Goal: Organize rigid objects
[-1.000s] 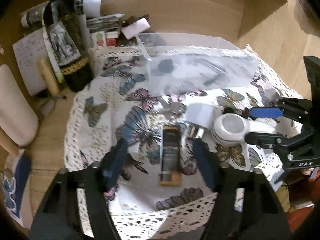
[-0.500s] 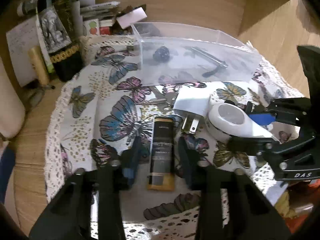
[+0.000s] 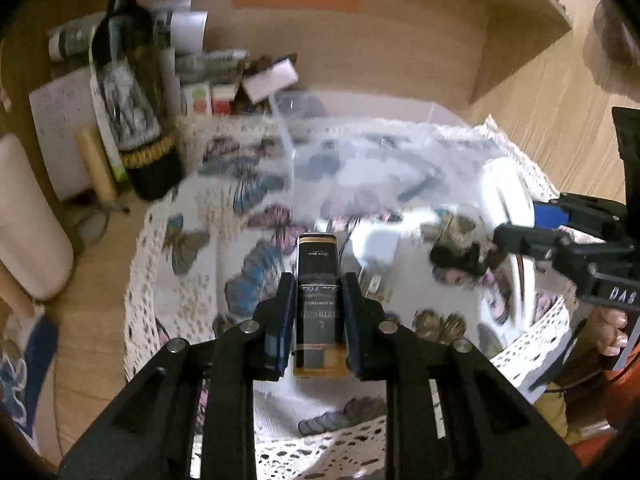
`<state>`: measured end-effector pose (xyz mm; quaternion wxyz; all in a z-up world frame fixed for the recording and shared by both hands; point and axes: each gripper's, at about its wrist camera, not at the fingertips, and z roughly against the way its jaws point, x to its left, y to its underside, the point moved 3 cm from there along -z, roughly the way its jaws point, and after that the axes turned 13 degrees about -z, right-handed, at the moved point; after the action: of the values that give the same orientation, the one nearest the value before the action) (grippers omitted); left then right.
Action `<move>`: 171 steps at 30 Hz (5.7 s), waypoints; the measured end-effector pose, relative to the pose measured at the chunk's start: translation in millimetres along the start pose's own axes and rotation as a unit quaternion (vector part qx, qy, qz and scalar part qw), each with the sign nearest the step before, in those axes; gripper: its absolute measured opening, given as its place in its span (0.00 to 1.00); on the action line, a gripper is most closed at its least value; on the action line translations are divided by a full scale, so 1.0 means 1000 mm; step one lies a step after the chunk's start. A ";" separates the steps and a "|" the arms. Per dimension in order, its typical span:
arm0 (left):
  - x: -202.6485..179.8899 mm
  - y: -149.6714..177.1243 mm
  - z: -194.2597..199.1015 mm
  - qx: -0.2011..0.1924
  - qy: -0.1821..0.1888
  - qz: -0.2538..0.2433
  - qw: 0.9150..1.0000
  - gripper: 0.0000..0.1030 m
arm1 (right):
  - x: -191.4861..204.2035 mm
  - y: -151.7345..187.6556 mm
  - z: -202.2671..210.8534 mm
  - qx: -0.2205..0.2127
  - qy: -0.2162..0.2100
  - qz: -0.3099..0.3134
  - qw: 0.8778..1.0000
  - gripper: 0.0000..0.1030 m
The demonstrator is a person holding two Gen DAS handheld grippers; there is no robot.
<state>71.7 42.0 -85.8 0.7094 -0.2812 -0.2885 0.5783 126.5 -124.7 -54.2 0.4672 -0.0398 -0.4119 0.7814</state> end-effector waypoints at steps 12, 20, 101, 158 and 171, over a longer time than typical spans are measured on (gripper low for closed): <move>-0.005 -0.057 0.021 -0.077 -0.006 -0.017 0.997 0.22 | -0.027 -0.060 0.056 -0.114 0.017 -0.028 0.993 0.34; 0.000 -0.093 0.008 -0.089 -0.014 -0.022 0.996 0.22 | -0.049 -0.097 0.058 -0.150 0.039 -0.034 0.987 0.34; -0.034 -0.024 -0.068 0.049 0.055 -0.052 0.996 0.50 | -0.064 0.035 -0.026 0.069 0.113 -0.065 0.989 0.48; 0.007 -0.103 -0.108 0.010 0.026 -0.012 1.000 0.36 | -0.073 -0.088 -0.087 0.012 0.100 -0.045 0.994 0.40; 0.004 -0.108 -0.082 -0.009 0.026 -0.014 1.000 0.47 | -0.066 -0.090 -0.076 0.004 0.098 -0.049 0.994 0.46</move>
<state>203.4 21.8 -62.1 0.7219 -0.2991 -0.2789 0.5582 260.2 -108.8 -63.9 0.5432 -0.0936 -0.3625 0.7515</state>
